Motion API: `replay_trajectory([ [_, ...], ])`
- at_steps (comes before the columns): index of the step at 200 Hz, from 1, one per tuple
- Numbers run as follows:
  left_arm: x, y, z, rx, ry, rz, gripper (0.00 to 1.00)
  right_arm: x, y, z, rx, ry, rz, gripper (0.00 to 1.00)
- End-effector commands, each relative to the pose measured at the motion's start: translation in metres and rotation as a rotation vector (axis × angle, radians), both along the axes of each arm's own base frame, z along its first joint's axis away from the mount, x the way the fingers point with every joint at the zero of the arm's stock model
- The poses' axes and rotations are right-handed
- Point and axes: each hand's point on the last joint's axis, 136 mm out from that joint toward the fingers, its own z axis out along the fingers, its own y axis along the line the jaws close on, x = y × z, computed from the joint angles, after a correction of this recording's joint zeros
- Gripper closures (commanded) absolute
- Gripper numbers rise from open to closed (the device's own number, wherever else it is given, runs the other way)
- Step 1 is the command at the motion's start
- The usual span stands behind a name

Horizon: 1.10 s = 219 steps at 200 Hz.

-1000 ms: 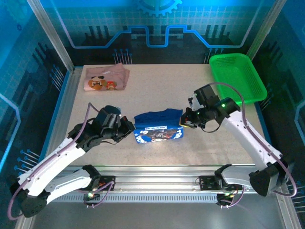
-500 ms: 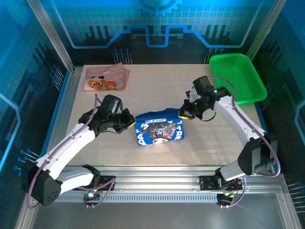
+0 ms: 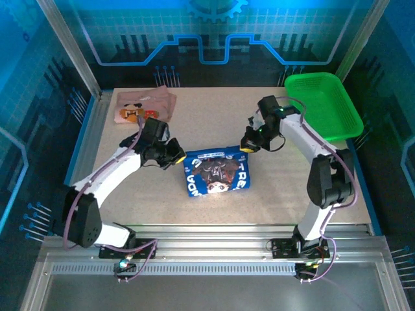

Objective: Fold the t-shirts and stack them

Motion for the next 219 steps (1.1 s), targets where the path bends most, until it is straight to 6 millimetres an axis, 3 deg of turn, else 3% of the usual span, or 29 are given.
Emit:
replay_trajectory([
  [1,0.021,0.011,-0.005,0.049,-0.016,0.002,1.0,0.023,-0.018,-0.012,-0.041,-0.009,-0.022,1.0],
  [82,0.083,0.009,-0.064,0.109,0.036,0.007,1.0,0.088,-0.031,-0.066,-0.104,0.021,-0.024,1.0],
  [95,0.094,0.005,-0.066,0.108,0.031,-0.009,0.95,0.098,-0.031,-0.069,-0.112,0.011,-0.02,0.9],
  [104,0.099,0.004,-0.063,0.111,0.03,-0.011,0.88,0.104,-0.03,-0.067,-0.106,0.005,-0.023,0.74],
  [115,0.107,0.003,-0.053,0.107,0.011,-0.009,0.65,0.11,-0.027,-0.059,-0.091,-0.017,-0.021,0.56],
  [128,0.114,0.001,-0.028,0.096,-0.039,-0.002,0.4,0.113,-0.029,-0.041,-0.102,-0.063,-0.025,0.45],
  [132,0.117,0.001,-0.018,0.093,-0.058,0.0,0.21,0.114,-0.031,-0.034,-0.108,-0.081,-0.03,0.43],
  [141,0.12,0.0,0.007,0.085,-0.104,0.005,0.02,0.111,-0.035,-0.02,-0.115,-0.113,-0.044,0.37],
  [162,0.116,-0.002,0.066,0.053,-0.214,-0.001,0.01,0.092,-0.041,0.019,-0.112,-0.21,-0.031,0.25],
  [187,0.089,-0.001,0.111,0.018,-0.318,-0.036,0.01,0.055,-0.051,0.037,-0.145,-0.27,0.03,0.07],
  [193,0.08,-0.001,0.116,0.009,-0.34,-0.047,0.01,0.046,-0.051,0.037,-0.138,-0.276,0.05,0.0],
  [203,0.064,0.001,0.115,0.001,-0.349,-0.059,0.01,0.031,-0.052,0.028,-0.131,-0.255,0.075,0.0],
  [219,0.036,0.006,0.096,0.0,-0.296,-0.072,0.01,0.013,-0.051,0.016,-0.112,-0.227,0.095,0.0],
])
